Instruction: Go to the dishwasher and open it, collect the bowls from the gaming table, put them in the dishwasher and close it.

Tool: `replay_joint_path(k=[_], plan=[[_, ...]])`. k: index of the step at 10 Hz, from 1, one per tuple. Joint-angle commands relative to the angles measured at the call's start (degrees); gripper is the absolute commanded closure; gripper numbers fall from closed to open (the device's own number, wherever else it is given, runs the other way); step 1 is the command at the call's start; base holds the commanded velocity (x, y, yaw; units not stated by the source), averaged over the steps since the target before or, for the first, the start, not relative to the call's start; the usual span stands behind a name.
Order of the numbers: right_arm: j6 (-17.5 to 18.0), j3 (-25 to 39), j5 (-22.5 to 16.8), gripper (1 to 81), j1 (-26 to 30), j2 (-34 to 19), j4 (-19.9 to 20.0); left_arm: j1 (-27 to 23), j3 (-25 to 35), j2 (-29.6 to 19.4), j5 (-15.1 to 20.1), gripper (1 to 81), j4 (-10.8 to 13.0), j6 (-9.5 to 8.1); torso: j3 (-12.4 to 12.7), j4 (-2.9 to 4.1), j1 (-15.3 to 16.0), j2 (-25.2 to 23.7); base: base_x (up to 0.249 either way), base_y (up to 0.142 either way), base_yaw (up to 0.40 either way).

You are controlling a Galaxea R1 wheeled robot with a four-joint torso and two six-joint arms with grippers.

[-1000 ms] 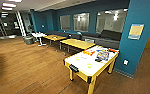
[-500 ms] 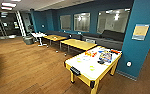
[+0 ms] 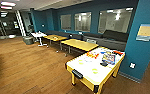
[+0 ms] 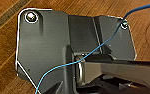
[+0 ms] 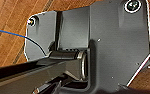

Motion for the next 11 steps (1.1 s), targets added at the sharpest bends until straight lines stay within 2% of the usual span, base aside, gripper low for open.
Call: replay_joint_path(k=[1,11], plan=[[-0.13,0.15,-3.45,1.0,2.72,0.22,-0.06,-2.44,0.17,-0.1,2.9,1.0,0.03,0.19,0.0,0.0,0.0,-0.02,0.139,0.079,0.0],[-0.04,0.15,-3.19,1.0,2.63,-0.13,0.29,-2.52,0.0,-0.1,2.9,1.0,-0.14,0.19,0.0,0.0,0.02,0.0,0.137,0.08,0.0]])
